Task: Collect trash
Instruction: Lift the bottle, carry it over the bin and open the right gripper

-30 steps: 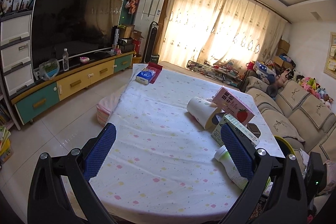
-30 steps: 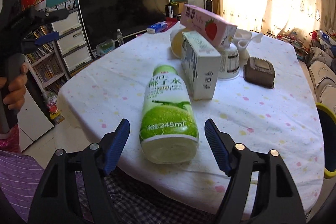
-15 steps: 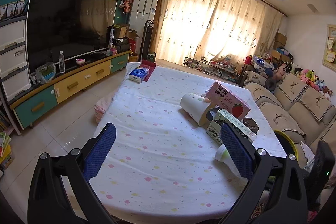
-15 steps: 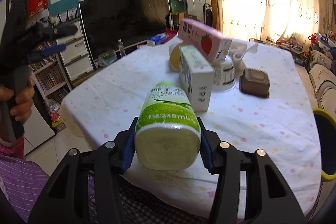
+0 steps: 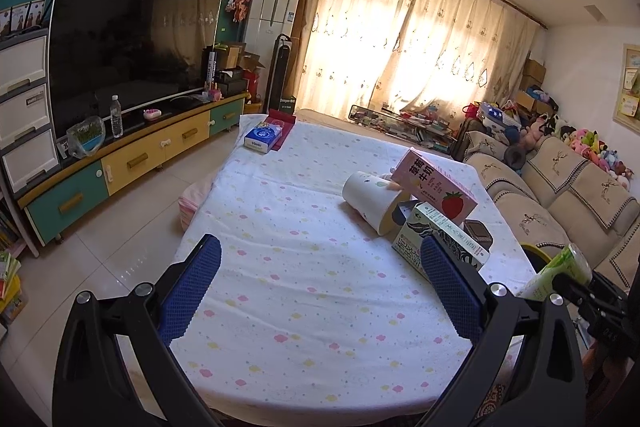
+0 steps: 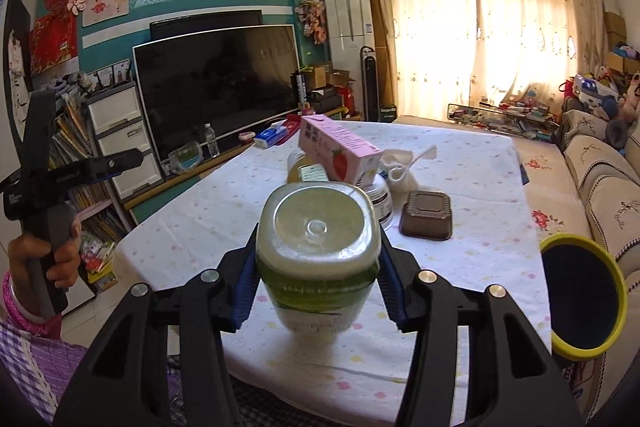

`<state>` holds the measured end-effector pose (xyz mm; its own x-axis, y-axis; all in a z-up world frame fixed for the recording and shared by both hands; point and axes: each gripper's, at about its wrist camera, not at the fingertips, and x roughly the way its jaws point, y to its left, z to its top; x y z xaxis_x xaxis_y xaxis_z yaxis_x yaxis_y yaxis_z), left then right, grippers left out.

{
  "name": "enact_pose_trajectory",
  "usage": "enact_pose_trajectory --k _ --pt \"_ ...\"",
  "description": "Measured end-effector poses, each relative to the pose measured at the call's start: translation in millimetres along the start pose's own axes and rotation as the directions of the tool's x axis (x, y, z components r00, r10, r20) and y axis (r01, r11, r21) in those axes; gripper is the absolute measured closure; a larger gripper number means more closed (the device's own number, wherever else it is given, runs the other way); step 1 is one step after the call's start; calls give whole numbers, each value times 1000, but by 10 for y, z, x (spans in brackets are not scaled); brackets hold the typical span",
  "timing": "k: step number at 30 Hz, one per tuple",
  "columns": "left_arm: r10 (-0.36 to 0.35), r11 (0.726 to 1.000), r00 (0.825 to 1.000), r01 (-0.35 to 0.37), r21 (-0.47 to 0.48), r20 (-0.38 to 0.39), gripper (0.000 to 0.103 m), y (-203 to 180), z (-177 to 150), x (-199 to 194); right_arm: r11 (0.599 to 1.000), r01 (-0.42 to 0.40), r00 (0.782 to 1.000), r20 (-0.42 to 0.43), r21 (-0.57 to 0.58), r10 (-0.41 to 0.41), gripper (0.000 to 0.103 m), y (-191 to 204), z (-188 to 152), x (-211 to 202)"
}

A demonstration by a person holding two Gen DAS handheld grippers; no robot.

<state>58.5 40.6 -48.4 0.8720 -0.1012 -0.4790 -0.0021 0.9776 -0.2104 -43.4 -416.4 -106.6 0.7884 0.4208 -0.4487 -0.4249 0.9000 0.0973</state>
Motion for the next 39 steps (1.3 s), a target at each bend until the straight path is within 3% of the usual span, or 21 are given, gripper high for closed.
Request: enact_pose_trajectory --k 11,18,23,26,32,36,39 --pt "-7 1000 1000 8 10 -28 5 -43 -57 98 997 11 999 30 76 -13 54 -212 75 -105" --pt "-7 1000 999 8 6 -47 5 -45 -70 148 969 172 978 88 175 -189 54 -732 290 -273" --pt "-11 1000 998 12 11 -55 5 -72 -80 175 869 363 909 77 335 -409 54 -1376 300 -444" --pt "-13 1000 998 14 17 -66 5 -105 -82 208 771 469 848 25 431 -529 54 -1843 220 -500" --pt "-16 999 995 20 41 -95 5 -246 -108 310 638 596 769 -118 489 -628 54 -2548 -37 -243" --pt "-17 997 993 25 72 -114 5 -392 -122 379 605 642 747 -204 472 -633 54 -2848 -239 37" --pt "-20 995 991 32 92 -130 5 -506 -138 444 596 655 742 -251 464 -621 53 -2993 -347 250"
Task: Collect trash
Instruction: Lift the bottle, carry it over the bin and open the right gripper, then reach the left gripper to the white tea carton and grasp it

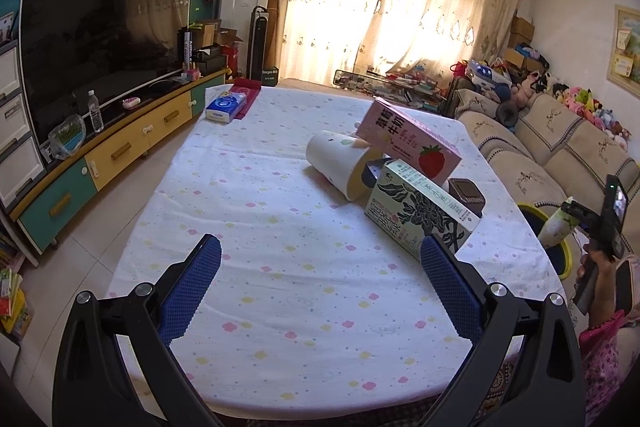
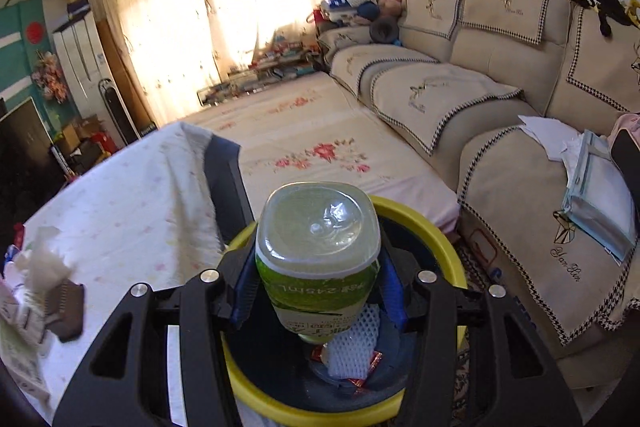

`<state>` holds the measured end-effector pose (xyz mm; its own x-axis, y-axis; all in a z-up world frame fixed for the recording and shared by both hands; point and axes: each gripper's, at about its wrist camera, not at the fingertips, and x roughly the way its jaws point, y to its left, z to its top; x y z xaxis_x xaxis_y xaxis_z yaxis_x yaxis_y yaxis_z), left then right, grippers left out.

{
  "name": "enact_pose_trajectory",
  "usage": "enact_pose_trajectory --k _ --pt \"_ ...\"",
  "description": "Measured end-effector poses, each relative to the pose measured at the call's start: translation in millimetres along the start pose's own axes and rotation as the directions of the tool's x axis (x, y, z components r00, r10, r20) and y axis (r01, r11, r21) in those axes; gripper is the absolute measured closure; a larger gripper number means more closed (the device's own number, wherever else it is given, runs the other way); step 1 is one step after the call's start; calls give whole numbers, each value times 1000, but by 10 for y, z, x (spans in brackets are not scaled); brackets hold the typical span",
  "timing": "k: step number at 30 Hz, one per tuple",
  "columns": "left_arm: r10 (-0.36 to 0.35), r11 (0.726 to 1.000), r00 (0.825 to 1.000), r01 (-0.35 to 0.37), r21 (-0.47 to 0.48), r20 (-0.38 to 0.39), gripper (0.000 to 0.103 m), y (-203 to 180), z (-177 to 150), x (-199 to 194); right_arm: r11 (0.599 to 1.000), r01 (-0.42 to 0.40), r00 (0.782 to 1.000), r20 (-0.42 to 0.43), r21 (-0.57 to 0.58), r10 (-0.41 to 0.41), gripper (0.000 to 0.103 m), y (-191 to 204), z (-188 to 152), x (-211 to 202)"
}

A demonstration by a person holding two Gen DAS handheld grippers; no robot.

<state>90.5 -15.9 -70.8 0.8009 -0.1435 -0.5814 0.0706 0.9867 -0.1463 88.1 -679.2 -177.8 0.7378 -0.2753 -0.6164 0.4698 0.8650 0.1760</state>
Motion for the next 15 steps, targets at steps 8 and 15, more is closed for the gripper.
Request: enact_pose_trajectory --k 8,15 --pt "-32 998 998 35 57 -60 5 -317 -36 220 1000 17 1000 -15 -17 -17 48 -12 -107 122" --pt "-70 992 992 80 97 -100 5 -604 -74 402 1000 -9 1000 12 -5 9 43 -50 -145 -110"
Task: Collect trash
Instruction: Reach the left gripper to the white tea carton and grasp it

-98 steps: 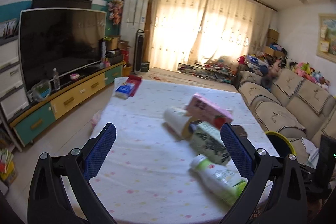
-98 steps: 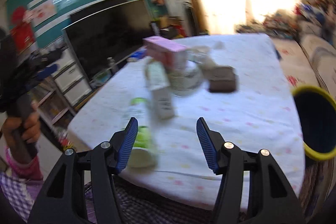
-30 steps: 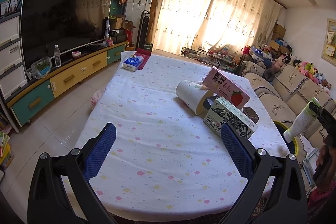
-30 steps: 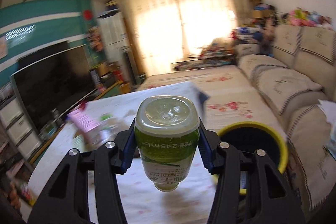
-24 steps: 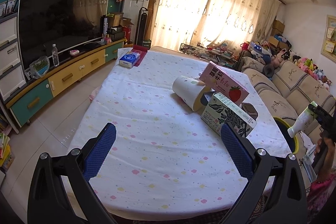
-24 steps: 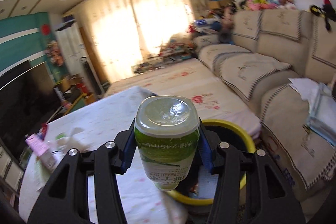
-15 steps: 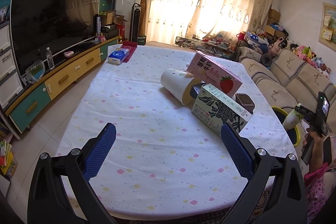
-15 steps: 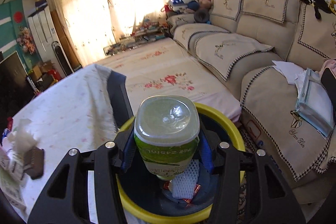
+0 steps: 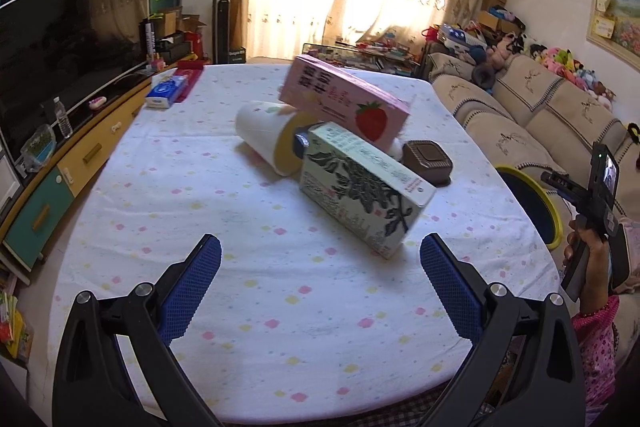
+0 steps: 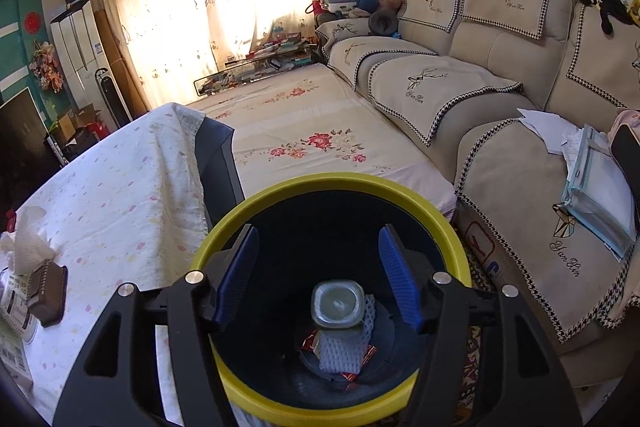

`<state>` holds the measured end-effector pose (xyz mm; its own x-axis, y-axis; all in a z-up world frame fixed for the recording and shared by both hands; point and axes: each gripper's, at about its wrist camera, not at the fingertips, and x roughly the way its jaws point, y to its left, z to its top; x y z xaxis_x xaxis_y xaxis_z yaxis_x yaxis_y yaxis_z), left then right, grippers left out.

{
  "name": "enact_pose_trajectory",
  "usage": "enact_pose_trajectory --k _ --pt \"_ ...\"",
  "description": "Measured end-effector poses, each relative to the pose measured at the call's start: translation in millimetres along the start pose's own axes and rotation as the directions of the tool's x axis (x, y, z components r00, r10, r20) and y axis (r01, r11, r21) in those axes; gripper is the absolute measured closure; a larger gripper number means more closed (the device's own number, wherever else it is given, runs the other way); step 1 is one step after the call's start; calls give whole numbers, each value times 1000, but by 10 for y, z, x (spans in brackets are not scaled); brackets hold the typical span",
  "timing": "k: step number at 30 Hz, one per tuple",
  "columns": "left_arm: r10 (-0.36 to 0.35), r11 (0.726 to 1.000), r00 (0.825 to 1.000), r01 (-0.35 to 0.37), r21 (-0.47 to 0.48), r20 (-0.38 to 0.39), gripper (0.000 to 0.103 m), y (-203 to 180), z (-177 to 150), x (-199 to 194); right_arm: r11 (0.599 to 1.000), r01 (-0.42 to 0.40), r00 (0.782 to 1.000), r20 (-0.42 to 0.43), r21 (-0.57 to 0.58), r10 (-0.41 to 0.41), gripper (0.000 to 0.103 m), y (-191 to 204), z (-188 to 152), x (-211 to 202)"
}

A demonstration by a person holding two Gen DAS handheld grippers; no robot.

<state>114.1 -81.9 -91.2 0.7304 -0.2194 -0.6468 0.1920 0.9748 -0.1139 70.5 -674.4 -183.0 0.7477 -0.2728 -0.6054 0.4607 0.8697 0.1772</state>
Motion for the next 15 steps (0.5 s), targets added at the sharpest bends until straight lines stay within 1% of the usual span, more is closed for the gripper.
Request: enact_pose_trajectory --k 6,8,11,15 --pt "-5 998 1000 6 67 -23 5 -395 74 294 1000 -29 1000 9 5 29 42 42 -29 -124" --pt "-3 998 1000 5 69 -23 5 -481 108 395 999 -41 999 7 6 41 42 55 -42 -141" --pt "23 999 999 -21 38 -36 5 -532 168 577 998 -56 998 3 7 56 42 72 -59 -156" --pt "56 998 995 -57 -20 -84 5 -524 213 838 997 -74 997 1 11 74 41 89 -74 -157"
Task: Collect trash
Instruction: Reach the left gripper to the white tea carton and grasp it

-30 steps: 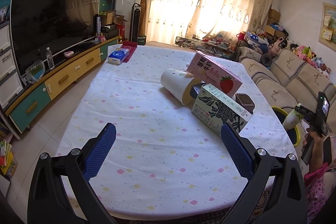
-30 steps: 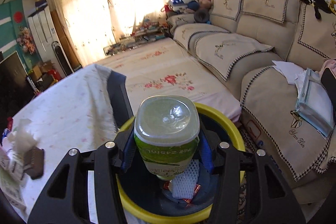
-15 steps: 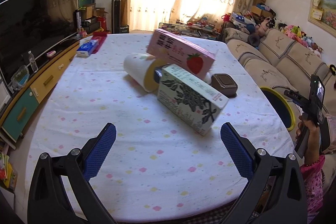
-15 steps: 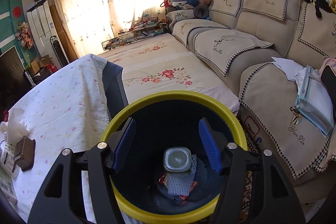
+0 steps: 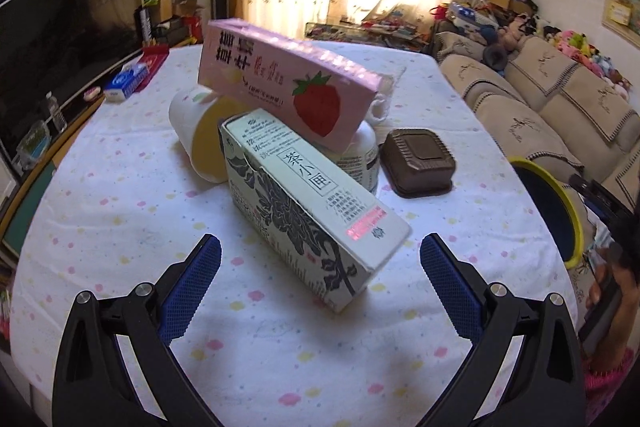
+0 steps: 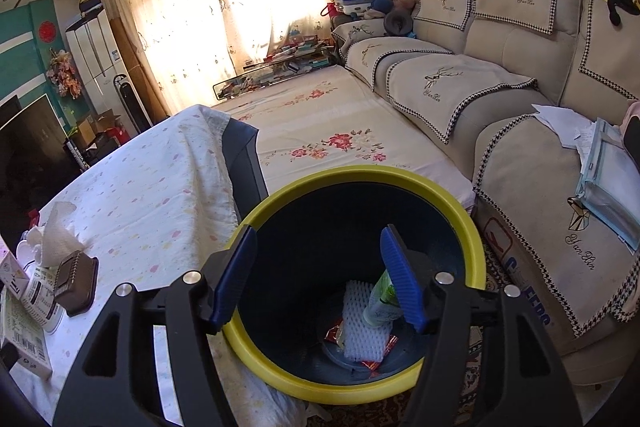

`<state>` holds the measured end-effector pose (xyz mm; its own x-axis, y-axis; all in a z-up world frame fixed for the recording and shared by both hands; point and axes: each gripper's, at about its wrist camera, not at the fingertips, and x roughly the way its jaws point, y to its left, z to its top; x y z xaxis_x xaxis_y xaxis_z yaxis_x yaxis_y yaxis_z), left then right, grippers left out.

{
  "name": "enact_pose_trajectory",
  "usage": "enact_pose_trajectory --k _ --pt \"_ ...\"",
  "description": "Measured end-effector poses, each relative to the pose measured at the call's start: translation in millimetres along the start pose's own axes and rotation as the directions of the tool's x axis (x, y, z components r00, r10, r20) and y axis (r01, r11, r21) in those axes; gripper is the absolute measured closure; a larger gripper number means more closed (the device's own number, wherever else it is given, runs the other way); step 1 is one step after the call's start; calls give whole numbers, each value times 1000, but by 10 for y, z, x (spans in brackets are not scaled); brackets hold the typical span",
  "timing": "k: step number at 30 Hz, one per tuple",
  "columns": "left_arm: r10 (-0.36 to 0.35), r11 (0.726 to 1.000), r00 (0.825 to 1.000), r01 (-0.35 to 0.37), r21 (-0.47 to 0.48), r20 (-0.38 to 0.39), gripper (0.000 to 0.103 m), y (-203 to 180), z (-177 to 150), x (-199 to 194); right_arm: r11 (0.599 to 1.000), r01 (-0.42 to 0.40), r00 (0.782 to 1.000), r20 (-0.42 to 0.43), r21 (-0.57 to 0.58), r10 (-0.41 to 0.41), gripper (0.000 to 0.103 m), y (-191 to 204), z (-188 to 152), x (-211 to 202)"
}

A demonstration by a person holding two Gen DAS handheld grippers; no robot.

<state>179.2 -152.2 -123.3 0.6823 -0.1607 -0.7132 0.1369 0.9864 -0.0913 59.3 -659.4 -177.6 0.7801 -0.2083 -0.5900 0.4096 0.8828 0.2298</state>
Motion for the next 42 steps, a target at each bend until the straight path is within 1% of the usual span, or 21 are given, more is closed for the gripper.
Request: enact_pose_trajectory --k 4,7,11,15,17,19,21,23,24,25,28,30,32,35,38,40,42 --pt "59 997 998 -58 -51 5 5 52 34 129 1000 -15 1000 -7 10 15 41 -6 -5 24" --pt "79 993 997 -79 -83 0 5 157 30 160 1000 -22 1000 -14 13 22 40 -9 -13 53" --pt "99 988 995 -96 -119 16 5 364 -18 54 999 -27 999 -19 23 27 40 -31 -18 81" --pt "153 981 986 -144 -126 60 5 548 -61 -93 999 -33 999 -25 33 33 40 -59 -29 98" --pt "164 979 984 -154 -134 64 6 647 -81 -116 999 -39 999 -27 36 40 40 -53 -31 98" --pt "153 978 987 -143 -152 51 12 747 -82 -84 999 -42 999 -26 33 43 40 -34 -35 89" --pt "119 979 993 -113 -169 23 22 832 -93 -9 999 -47 999 -27 27 47 40 -13 -40 79" --pt "70 980 997 -72 -186 -15 26 878 -96 91 999 -49 998 -29 21 50 40 7 -43 74" --pt "39 978 999 -42 -203 -19 26 909 -97 120 999 -50 998 -29 20 51 40 13 -44 72" --pt "31 975 999 -36 -219 -28 26 930 -91 146 999 -50 998 -30 19 51 40 14 -43 70" --pt "46 968 998 -56 -243 -45 20 948 -109 150 999 -50 998 -35 19 51 40 12 -44 76" --pt "59 967 996 -75 -242 -69 9 936 -101 175 998 -51 998 -40 22 52 39 13 -45 98" --pt "49 971 994 -69 -229 -94 8 869 -115 192 998 -58 997 -51 27 59 38 25 -58 132" --pt "90 975 989 -111 -192 -119 6 755 -112 276 998 -63 996 -60 21 65 38 66 -86 157" --pt "112 972 984 -138 -188 -142 6 711 -108 333 998 -65 996 -61 16 66 38 73 -91 156" --pt "134 970 982 -157 -185 -134 7 714 -97 344 998 -65 996 -60 19 66 38 73 -94 155" --pt "138 968 983 -159 -192 -121 21 771 -82 330 998 -63 996 -60 23 64 38 57 -95 150"
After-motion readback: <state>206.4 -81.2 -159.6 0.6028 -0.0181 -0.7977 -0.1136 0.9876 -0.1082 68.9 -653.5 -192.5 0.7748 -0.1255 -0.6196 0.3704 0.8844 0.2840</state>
